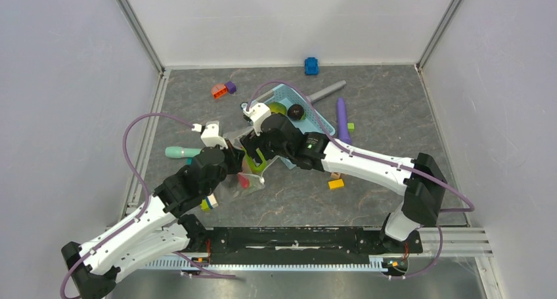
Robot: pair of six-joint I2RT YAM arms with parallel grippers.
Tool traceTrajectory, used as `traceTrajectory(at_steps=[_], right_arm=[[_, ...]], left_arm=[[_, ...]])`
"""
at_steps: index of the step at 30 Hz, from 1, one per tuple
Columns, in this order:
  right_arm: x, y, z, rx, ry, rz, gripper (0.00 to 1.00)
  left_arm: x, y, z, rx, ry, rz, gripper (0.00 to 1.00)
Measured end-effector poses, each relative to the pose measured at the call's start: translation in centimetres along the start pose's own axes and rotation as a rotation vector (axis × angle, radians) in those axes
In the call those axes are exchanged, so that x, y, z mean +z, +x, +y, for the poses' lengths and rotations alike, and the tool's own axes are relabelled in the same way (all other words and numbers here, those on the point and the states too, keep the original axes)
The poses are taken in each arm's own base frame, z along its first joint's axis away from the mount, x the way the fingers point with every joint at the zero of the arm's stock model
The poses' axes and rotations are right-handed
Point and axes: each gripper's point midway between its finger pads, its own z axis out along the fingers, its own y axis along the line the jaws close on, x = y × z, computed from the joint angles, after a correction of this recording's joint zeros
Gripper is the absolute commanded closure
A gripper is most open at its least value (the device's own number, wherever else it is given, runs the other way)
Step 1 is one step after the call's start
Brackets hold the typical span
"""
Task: Place the food in the zip-top bag and seal the zipper
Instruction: Place the fake fruit in the zipper food storage bag.
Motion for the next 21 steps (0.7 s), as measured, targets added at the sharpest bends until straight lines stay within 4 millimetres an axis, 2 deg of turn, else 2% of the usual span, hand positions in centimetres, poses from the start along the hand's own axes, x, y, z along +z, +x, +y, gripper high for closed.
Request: traceTrajectory(at_steps=[4,7,13,16,21], right_arm=[[0.0,-0.6,0.6,-0.025,-0.038,-0.023,0.02],[-0.3,-0.9,0.7,-0.050,-0.057,-0.045,0.02],[-3.1,-1.9,0.1,-0.082,-0.073,-0.132,0.02],[-5.0,-2.9,-0.9,-0.082,-0.047,-0.206,0.02],[-7.3,-3.7,-4.0,-0.045,0.066,-0.295,0.02]], left_arm=[[-0.1,0.0,0.2,0.000,-0.004,-0.004,0.96],[-0.1,0.0,0.2,0.000,-0.006,-0.004,0.96],[0.0,0.0,0.2,0.000,-0.008,-0.005,0.95],[0.0,-0.1,0.3,-0.001,-0.013,-0.009,0.95],[0.0,-0.3,0.7,-0.005,-0.031,-0.021,0.95]])
